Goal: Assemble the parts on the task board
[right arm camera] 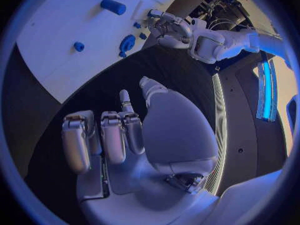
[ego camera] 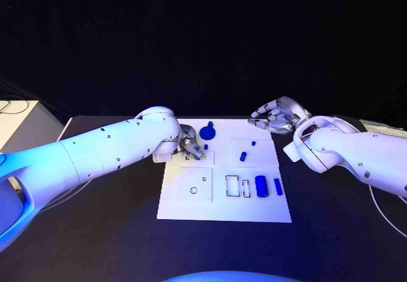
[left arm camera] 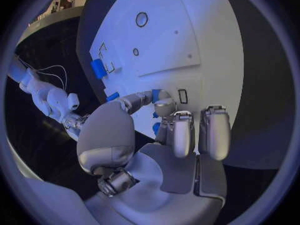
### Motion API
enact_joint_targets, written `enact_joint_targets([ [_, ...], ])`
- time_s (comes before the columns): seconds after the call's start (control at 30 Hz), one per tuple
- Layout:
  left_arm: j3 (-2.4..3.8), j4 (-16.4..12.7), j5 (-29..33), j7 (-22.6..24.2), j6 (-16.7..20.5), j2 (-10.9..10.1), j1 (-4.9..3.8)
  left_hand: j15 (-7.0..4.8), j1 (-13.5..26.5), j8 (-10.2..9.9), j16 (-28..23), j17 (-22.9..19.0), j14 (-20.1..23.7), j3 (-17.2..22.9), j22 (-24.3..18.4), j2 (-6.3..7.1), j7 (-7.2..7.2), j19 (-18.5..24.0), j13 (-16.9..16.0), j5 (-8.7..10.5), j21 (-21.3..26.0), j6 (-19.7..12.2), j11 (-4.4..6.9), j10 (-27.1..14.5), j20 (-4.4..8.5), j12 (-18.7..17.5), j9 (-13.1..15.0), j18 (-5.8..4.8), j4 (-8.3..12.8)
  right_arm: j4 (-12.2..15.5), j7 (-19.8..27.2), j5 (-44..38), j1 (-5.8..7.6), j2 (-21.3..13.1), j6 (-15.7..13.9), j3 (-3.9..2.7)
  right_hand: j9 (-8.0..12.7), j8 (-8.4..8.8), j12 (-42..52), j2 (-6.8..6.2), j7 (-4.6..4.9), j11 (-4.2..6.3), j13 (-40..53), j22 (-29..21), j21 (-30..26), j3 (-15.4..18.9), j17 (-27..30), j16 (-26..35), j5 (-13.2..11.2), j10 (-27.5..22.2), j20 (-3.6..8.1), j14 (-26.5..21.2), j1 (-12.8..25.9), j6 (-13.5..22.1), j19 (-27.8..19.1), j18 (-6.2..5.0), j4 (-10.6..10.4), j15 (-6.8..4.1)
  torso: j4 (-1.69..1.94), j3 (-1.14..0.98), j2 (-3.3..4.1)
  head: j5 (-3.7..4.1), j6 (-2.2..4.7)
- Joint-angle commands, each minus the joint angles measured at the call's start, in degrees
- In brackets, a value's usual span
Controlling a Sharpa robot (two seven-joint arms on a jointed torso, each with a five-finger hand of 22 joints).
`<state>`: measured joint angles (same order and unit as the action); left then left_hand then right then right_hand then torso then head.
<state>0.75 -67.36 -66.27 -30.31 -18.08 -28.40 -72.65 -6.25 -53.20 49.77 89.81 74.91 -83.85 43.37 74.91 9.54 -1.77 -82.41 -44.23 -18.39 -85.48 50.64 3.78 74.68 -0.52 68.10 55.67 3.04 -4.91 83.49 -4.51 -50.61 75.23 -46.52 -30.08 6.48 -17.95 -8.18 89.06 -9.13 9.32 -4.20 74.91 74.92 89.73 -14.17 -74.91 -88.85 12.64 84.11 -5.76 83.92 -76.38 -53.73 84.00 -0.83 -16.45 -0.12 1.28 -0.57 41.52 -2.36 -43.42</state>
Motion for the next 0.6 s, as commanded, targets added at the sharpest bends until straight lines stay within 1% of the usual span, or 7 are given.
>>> enact_joint_targets([
  [0.03, -0.12, -0.03, -0.3, 0.13, -1.45, 0.23, 0.21, -0.28, 0.22, -0.21, 0.19, 15.09, -6.15, -0.52, 2.89, -0.47, 1.96, -0.26, 0.04, 0.01, -0.02, 2.12, 0.04, -0.43, 0.2, 0.24, 0.06, -0.45, -0.22, 0.12, 0.39, -0.52, -0.02, -0.1, 0.47, -0.02, 0.06, -0.26, -0.37, -0.09, 0.06, -0.42, 14.11, 14.71, -0.25, -0.42, -10.77, 0.21, 0.22, 4.74, -0.54, 5.06, 0.66, 0.38, 5.72, 0.68, 0.0, 0.48, 0.06, 0.02, 0.0, 0.05, 0.02],
  [0.1, -0.12, 0.05, -0.31, 0.13, -1.41, 0.23, 0.21, -0.29, 0.63, -0.33, 0.19, 15.09, -6.15, -1.19, 2.92, -0.81, 1.97, -0.28, 0.01, -0.08, -0.01, 2.2, 0.04, -0.42, 0.22, 0.33, 0.09, -0.45, -1.07, 0.13, 0.39, -0.52, -0.02, -0.14, 0.44, -0.02, 0.06, -0.26, -0.37, -0.09, 0.06, -0.42, 14.11, 14.71, -0.25, -0.42, -10.77, 0.21, 0.22, 4.74, -0.54, 5.06, 0.66, 0.38, 5.72, 0.68, 0.0, 0.48, 0.03, 0.01, 0.03, 0.04, 0.07],
  [0.27, -0.12, 0.34, -0.32, 0.16, -0.86, 0.19, 0.21, -0.29, 0.8, -0.39, 0.19, 15.09, -6.15, -1.42, 2.94, -0.99, 1.98, -0.3, 0.1, -0.13, -0.01, 2.21, 0.04, -0.46, 0.22, 0.32, 0.1, -0.46, -1.43, 0.21, 0.4, -0.52, -0.02, -0.21, 0.42, -0.02, 0.06, -0.26, -0.37, -0.09, 0.06, -0.42, 14.11, 14.71, -0.25, -0.42, -10.77, 0.21, 0.22, 4.74, -0.54, 5.06, 0.66, 0.38, 5.72, 0.68, 0.0, 0.48, -0.03, 0.01, 0.11, 0.07, 0.2],
  [0.43, -0.11, 0.55, -0.27, 0.18, 0.1, 0.15, 0.21, -0.3, 0.69, -0.45, 0.19, 15.09, -6.15, -1.39, 2.95, -1.27, 2.01, -0.3, 0.22, -0.22, -0.01, 2.16, 0.06, -0.52, 0.22, 0.28, 0.12, -0.46, -1.55, 0.24, 0.38, -0.52, -0.02, -0.28, 0.4, -0.02, 0.06, -0.26, -0.37, -0.09, 0.06, -0.42, 14.11, 14.71, -0.25, -0.42, -10.77, 0.21, 0.22, 4.74, -0.54, 5.06, 0.66, 0.38, 5.72, 0.68, 0.0, 0.48, -0.03, 0.03, 0.11, 0.07, 0.3],
  [0.57, -0.09, 0.63, 0.2, 0.2, 1.24, 0.12, 0.2, -0.3, 0.21, -0.81, 0.15, 15.01, -6.13, -1.35, 2.53, -1.37, 1.92, -0.04, 1.2, -0.33, 0.17, 1.57, 0.01, -1.14, 0.25, -0.23, 0.13, -0.36, -1.39, 0.26, 0.37, -0.52, -0.02, -0.34, 0.4, -0.02, 0.06, -0.26, -0.37, -0.09, 0.06, -0.42, 14.11, 14.71, -0.25, -0.42, -10.77, 0.21, 0.22, 4.74, -0.54, 5.06, 0.66, 0.38, 5.72, 0.68, 0.0, 0.48, -0.01, 0.02, 0.07, 0.09, 0.24],
  [0.6, -0.08, 0.63, 0.37, 0.21, 1.56, 0.11, 0.2, -0.22, -0.22, -1.32, -0.05, 14.59, -6.0, -1.26, 2.07, -1.36, 1.74, 0.25, 2.0, -0.4, 0.38, 0.92, -0.13, -1.75, 0.26, -0.67, 0.05, -0.27, -1.24, 0.26, 0.37, -0.52, -0.02, -0.34, 0.4, -0.02, 0.06, -0.26, -0.37, -0.09, 0.06, -0.42, 14.11, 14.71, -0.25, -0.42, -10.77, 0.21, 0.22, 4.74, -0.54, 5.06, 0.66, 0.38, 5.72, 0.68, 0.0, 0.48, 0.0, 0.02, 0.07, 0.1, 0.2],
])
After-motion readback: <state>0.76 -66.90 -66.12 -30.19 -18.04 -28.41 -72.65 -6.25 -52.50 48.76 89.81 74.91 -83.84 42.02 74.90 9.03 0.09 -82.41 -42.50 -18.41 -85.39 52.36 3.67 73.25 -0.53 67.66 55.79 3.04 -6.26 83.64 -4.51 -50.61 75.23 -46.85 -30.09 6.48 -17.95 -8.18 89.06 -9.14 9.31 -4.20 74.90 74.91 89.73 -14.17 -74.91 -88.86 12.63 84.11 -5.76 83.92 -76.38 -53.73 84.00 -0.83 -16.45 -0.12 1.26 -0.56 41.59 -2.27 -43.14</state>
